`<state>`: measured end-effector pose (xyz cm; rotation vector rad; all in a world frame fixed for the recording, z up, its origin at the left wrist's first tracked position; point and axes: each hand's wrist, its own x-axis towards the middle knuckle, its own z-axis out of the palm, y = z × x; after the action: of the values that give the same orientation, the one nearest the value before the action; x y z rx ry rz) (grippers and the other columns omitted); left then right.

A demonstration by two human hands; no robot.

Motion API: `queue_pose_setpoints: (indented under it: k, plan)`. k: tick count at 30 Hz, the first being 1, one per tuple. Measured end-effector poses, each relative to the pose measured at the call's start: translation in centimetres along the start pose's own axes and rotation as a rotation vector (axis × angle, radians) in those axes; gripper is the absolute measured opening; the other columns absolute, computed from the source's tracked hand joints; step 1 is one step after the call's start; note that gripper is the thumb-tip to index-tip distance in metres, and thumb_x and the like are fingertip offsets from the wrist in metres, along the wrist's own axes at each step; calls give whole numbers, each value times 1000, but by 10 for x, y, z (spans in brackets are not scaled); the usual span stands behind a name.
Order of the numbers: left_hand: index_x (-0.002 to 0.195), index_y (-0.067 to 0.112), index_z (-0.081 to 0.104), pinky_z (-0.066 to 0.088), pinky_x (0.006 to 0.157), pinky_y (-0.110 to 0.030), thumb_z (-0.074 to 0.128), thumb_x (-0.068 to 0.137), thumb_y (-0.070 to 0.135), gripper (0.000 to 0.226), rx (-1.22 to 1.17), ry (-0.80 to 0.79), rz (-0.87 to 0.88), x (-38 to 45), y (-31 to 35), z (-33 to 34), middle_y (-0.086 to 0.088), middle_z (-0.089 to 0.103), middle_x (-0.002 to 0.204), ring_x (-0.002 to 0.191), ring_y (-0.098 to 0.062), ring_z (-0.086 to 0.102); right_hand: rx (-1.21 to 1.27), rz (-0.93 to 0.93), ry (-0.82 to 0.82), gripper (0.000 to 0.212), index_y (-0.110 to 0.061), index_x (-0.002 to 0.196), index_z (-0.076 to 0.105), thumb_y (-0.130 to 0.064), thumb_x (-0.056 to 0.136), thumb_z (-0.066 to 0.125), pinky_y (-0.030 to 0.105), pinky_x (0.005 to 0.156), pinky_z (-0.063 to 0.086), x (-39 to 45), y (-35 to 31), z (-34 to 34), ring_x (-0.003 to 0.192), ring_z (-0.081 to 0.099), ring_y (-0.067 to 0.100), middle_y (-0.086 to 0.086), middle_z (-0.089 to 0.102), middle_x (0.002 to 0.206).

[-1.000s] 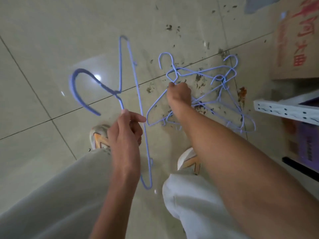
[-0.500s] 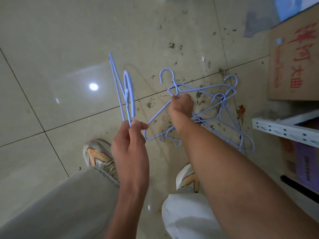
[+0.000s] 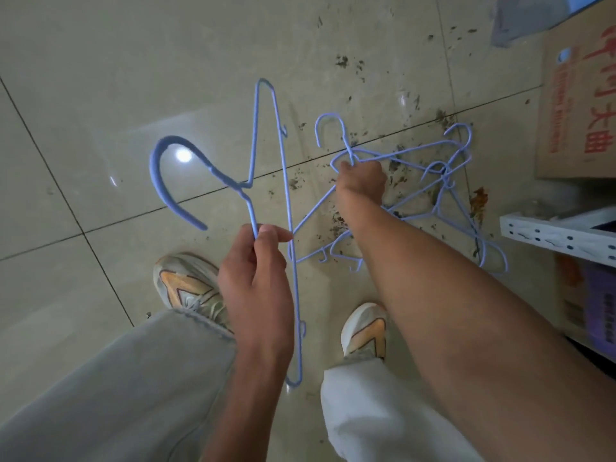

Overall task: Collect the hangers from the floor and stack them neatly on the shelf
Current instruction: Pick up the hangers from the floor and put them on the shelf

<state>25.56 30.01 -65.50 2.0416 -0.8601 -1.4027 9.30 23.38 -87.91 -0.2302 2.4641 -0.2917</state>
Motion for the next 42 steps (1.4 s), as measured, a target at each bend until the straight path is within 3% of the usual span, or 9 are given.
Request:
queue_pose_setpoints:
  k: [5,12,15,21,24,27,31,37,42]
  plan:
    - [100,19,67,31,52,-29,47,103,20,20,-57,54,-39,-19,21,-8,-2,37,62,56,-12,35,-90,-37,75,29,-6,111,66,-29,99,54,34,67,40,-29,6,-43,96,71,33,14,73,110]
    - [108,20,64,30,47,-26,46,105,18,17,-123,25,-25,-63,99,-53,-10,34,65,58,-17,33,18,103,172,34,-6,130,58,-26,104,48,40,75,47,-100,-14,-139,110,68,40,20,70,121]
    - [97,17,68,35,54,-25,52,101,18,16,-128,43,-24,-89,138,-81,-1,42,65,60,-12,38,23,19,147,26,-6,119,60,-24,105,48,37,72,39,-147,-27,-189,107,67,41,20,71,115]
    - [88,8,69,33,58,-33,59,91,28,22,-156,-46,-19,-156,240,-152,-1,41,63,61,-16,37,2,-158,0,18,-2,101,66,-19,98,58,39,71,46,-271,-62,-303,96,69,40,21,72,99]
    - [113,27,73,33,57,-30,52,100,28,25,-110,-90,46,-192,297,-185,2,37,60,58,-15,35,81,-244,-67,13,-7,91,63,-17,97,58,42,71,49,-334,-90,-366,87,68,43,23,71,87]
    - [132,25,64,38,58,-27,49,106,22,30,-25,-133,95,-232,345,-215,13,44,54,54,-8,39,122,-356,-151,21,-19,82,53,-36,93,49,49,72,55,-386,-104,-424,74,68,40,16,70,76]
    - [117,17,70,36,54,-24,50,97,6,30,-24,-269,143,-268,394,-244,9,64,69,53,-12,40,325,-434,-189,25,-25,79,52,-16,103,55,29,64,50,-462,-135,-508,52,60,5,-7,67,59]
    - [75,31,67,33,49,-26,48,96,-5,45,4,-424,25,-289,443,-249,1,60,62,51,-17,41,463,-440,-193,15,-20,96,64,-5,97,60,41,68,54,-527,-145,-577,72,67,26,-9,69,75]
    - [102,2,61,47,63,-28,48,101,2,14,18,-612,-14,-303,466,-240,-10,72,82,63,-18,63,542,-363,-121,14,-29,89,62,-16,94,66,46,75,56,-552,-129,-578,78,69,21,-9,71,83]
